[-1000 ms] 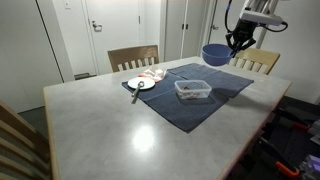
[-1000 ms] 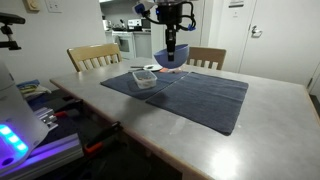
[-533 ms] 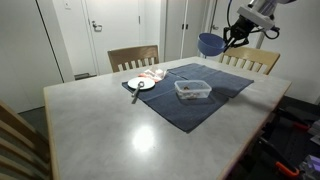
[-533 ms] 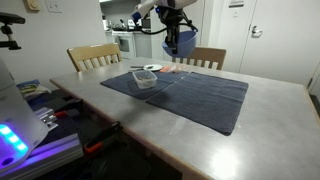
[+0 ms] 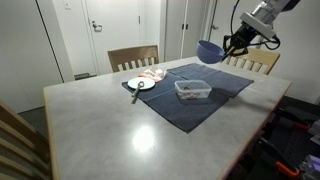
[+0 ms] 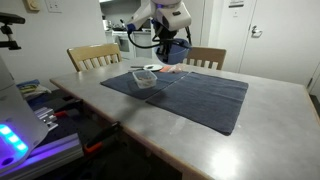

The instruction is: Pour the things in the bowl into the lunchbox

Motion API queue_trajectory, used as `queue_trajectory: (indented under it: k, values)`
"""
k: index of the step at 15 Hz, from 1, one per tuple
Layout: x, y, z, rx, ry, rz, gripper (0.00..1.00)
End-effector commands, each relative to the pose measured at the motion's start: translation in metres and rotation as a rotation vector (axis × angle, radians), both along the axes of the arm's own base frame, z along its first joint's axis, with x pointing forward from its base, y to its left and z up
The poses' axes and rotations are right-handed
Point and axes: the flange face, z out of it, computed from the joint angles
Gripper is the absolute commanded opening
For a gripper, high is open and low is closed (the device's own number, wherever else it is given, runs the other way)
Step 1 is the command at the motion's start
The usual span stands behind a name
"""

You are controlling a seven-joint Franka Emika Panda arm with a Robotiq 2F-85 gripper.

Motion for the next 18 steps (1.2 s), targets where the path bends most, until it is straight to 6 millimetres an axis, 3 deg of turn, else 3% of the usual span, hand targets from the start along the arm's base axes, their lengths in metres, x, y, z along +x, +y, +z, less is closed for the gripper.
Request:
queue_trajectory:
  k: [1,4,9,15,16,17,18]
  values:
    - [-0.005,-0.001,-0.038,0.078,0.103,0.045,0.01]
    - [-0.014,-0.008,-0.062,0.059,0.173,0.015,0.01]
    - [-0.017,-0.026,-0.065,-0.026,0.19,-0.068,0.01]
    - [-0.006,-0.022,-0.072,-0.036,0.234,-0.046,0.01]
    - [-0.006,-0.022,-0.073,-0.04,0.242,-0.04,0.05]
    - [-0.006,-0.022,-0.074,-0.046,0.252,-0.036,0.3]
    - [-0.006,-0.022,-0.074,-0.051,0.26,-0.029,0.31]
